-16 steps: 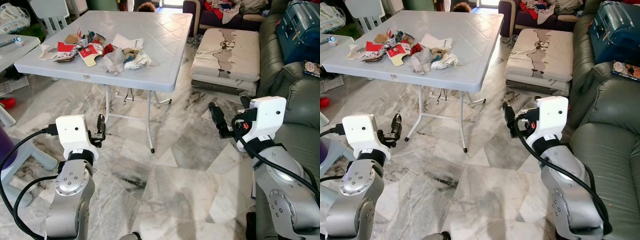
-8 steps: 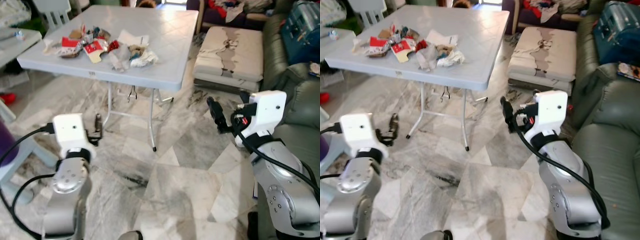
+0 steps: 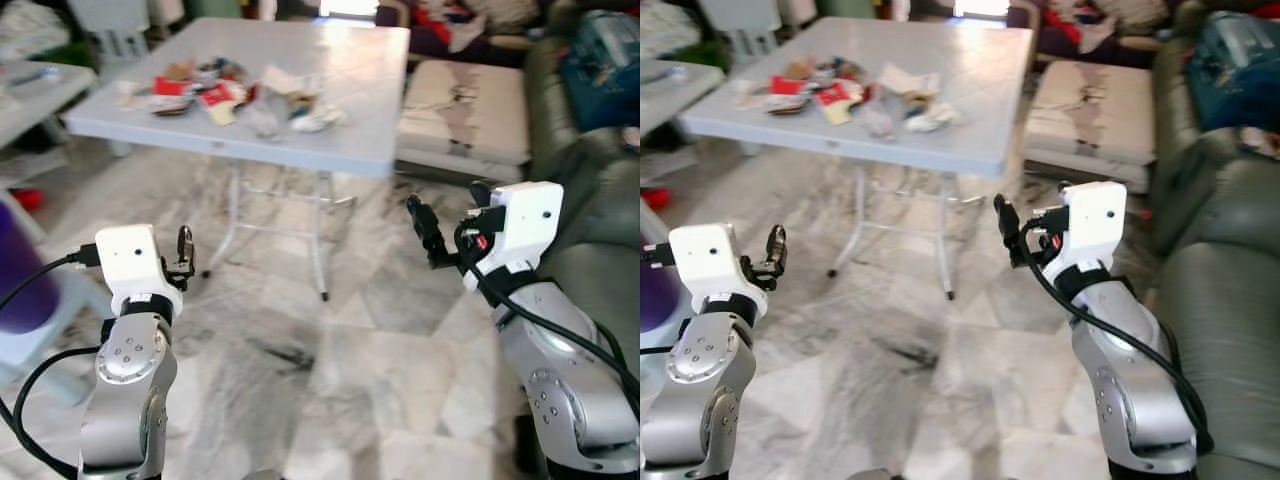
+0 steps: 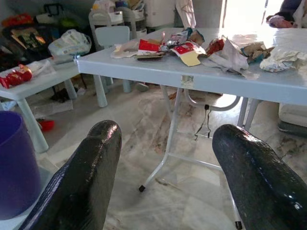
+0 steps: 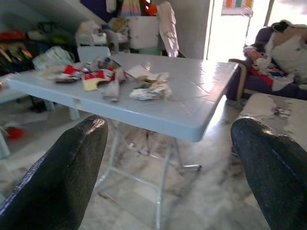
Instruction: Picking trash to rubbish bin
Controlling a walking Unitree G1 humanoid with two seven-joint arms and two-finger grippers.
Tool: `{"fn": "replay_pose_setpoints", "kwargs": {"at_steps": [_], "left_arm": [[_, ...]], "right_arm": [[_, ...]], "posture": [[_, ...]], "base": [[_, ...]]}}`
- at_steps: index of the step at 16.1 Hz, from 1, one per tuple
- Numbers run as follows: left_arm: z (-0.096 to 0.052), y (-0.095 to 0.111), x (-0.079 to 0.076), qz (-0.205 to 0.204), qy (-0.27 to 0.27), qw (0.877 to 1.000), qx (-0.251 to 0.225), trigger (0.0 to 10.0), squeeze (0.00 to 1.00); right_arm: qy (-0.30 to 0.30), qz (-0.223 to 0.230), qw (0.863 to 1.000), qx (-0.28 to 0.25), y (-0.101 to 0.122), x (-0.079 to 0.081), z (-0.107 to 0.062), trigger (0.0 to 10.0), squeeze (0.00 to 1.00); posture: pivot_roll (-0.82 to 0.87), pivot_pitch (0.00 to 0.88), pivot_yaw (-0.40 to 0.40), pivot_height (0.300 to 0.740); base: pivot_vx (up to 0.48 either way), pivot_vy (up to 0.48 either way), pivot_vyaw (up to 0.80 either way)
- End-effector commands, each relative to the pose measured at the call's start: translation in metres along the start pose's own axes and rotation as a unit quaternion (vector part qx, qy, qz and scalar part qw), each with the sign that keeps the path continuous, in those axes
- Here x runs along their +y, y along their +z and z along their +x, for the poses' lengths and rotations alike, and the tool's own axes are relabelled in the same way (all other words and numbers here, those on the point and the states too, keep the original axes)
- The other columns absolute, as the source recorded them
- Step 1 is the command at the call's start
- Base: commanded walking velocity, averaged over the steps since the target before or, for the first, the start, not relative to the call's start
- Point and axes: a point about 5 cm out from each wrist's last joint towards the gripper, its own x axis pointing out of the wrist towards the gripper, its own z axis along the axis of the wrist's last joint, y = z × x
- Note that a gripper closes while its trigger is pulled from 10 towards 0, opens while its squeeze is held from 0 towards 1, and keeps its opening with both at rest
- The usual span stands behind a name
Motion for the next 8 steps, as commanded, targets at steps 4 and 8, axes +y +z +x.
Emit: {"fn": "replay_pose_setpoints", "kwargs": {"at_steps": [4, 8], "left_arm": [[0.0020, -0.0006, -0.0050, 0.006, -0.016, 1.000, -0.004, 10.0, 0.00], [0.0084, 0.0068, -0.0082, -0.015, -0.037, 0.999, -0.014, 10.0, 0.00]], "right_arm": [[-0.019, -0.002, 1.000, 0.001, 0.0007, -0.0075, -0.0030, 10.0, 0.00], [-0.024, -0.005, 1.000, -0.009, 0.0037, -0.0089, -0.0003, 10.0, 0.00]], "posture": [[-0.01, 0.091, -0.020, 0.740], [-0.01, 0.080, -0.015, 0.740]], "base": [[0.000, 0.360, 0.00], [0.000, 0.000, 0.00]]}}
